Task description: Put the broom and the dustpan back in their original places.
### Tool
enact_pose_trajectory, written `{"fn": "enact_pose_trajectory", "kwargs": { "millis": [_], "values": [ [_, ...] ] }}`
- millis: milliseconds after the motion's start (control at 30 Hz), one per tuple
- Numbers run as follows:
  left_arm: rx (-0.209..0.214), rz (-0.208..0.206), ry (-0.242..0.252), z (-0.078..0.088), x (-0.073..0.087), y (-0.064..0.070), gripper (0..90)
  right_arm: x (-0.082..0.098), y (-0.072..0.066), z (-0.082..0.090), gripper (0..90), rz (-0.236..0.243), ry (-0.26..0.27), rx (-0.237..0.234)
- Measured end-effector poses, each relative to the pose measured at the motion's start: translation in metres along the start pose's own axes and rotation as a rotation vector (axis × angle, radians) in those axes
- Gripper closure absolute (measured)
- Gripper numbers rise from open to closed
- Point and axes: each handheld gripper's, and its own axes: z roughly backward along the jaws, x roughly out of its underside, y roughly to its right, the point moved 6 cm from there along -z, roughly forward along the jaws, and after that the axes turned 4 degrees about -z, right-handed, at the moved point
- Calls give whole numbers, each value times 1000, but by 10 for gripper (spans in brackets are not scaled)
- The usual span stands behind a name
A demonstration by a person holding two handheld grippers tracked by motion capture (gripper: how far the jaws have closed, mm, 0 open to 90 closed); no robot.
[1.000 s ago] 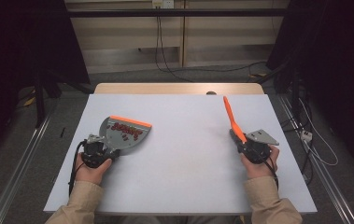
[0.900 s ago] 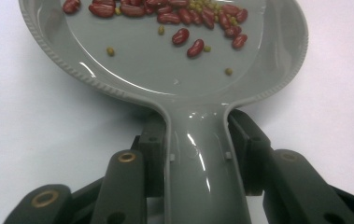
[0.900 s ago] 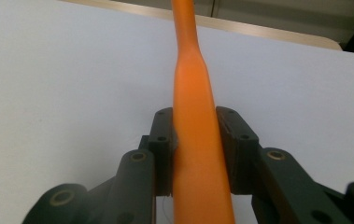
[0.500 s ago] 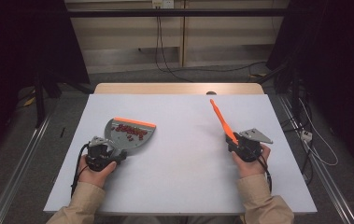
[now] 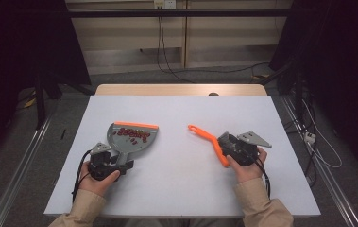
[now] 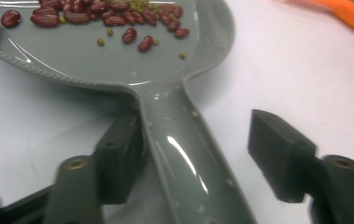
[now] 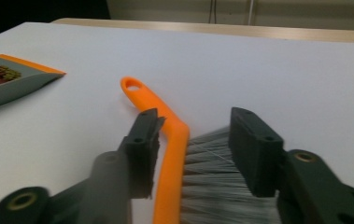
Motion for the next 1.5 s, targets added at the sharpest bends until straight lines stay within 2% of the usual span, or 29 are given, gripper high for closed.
{"fn": "enact_pose_trajectory", "kwargs": {
  "millis": [133, 200, 300, 400, 600, 800, 900, 1133, 1267, 1500],
  "values": [
    [7, -39, 51, 7, 0, 1, 216, 2, -2, 5, 394, 26, -9, -29],
    [20, -52, 89, 10, -3, 0, 178, 3, -2, 7, 354, 20, -12, -49],
    [39, -88, 143, 14, -9, 1, 134, 5, -1, 12, 316, 40, -18, -76],
    [67, -111, 159, 16, -11, 1, 116, 5, -1, 16, 272, 49, -22, -106],
    [85, -130, 172, 19, -12, -1, 95, 10, 2, 24, 234, 61, -32, -133],
    [102, -144, 183, 21, -12, -5, 91, 15, 5, 31, 226, 74, -36, -139],
    [111, -138, 188, 22, -11, -5, 90, 18, 5, 33, 220, 84, -44, -157],
    [134, -145, 194, 27, -6, -6, 90, 28, 8, 41, 218, 109, -61, -159],
    [144, -163, 189, 30, -1, -7, 90, 32, 13, 47, 218, 106, -61, -157],
    [150, -160, 197, 30, -1, -6, 85, 36, 19, 50, 214, 90, -57, -159]
  ]
}}
